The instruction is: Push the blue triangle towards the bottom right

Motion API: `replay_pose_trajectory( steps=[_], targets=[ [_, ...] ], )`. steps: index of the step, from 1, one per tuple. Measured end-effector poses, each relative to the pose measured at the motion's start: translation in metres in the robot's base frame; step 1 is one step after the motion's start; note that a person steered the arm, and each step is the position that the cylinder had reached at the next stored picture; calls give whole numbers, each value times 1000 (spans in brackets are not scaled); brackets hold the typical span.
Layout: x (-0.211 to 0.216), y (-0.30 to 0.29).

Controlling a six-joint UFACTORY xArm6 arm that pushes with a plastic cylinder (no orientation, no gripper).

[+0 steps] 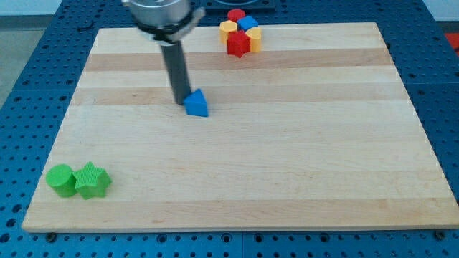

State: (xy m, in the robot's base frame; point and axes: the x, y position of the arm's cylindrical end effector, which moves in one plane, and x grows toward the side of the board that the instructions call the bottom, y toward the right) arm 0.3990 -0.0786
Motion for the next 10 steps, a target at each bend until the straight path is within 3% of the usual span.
replay_pose_trajectory(
  steps=[1,4,6,9,10],
  targets=[
    [0,28],
    [10,-15],
    [19,62],
    [21,92],
    [44,137]
  ],
)
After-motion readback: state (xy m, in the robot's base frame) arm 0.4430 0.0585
